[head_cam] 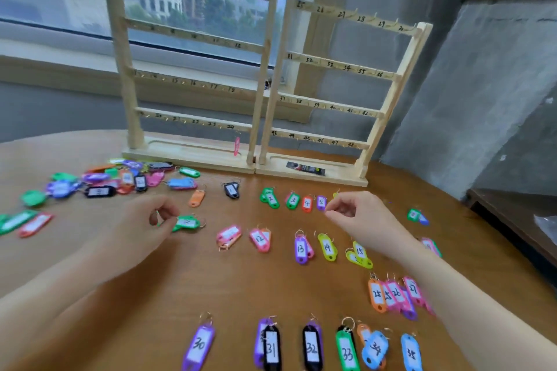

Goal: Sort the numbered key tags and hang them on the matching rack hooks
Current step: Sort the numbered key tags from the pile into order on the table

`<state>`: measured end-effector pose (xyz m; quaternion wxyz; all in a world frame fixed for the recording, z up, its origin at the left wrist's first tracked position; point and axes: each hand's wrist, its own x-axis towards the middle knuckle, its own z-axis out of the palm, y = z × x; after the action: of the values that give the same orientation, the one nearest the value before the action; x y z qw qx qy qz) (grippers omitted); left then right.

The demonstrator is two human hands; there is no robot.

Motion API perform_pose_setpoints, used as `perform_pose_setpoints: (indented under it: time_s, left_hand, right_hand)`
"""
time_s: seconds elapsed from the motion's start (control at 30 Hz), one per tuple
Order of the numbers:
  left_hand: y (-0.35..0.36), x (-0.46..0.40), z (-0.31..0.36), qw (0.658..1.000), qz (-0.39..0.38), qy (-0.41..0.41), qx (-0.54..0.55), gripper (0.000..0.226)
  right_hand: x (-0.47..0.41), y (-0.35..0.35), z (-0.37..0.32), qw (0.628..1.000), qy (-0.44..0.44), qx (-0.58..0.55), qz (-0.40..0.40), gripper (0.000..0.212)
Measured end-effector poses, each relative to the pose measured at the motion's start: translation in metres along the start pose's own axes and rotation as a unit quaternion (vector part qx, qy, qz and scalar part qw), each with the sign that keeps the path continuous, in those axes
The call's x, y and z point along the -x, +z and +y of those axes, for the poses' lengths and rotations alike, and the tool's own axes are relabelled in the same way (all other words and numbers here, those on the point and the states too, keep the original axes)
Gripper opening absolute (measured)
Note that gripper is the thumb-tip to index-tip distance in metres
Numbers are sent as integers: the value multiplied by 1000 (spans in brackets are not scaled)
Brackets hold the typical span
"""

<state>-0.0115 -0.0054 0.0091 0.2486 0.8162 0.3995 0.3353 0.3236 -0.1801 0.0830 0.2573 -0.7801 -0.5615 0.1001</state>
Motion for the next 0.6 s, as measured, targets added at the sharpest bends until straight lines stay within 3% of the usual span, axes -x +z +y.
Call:
perform_pose_setpoints:
  time_s: [0.17,0.33,0.47,0.6]
  left_hand:
    - [-16,-17,-31,998,39,-13,-38,44]
    - [-7,-44,-36,995,54,-17,-85,19]
    - [-2,-58,-42,981,-5,51,-190,39]
    - [2,-62,-55,971,-6,45,-233,50]
  right_hand:
    - [-39,44,-47,998,-54,8,-33,12]
    - [-72,87,-98,989,-118,27,-83,11]
    - [-91,116,-119,979,-157,54,-122,19]
    - [-108,135,-131,980,-143,46,-128,28]
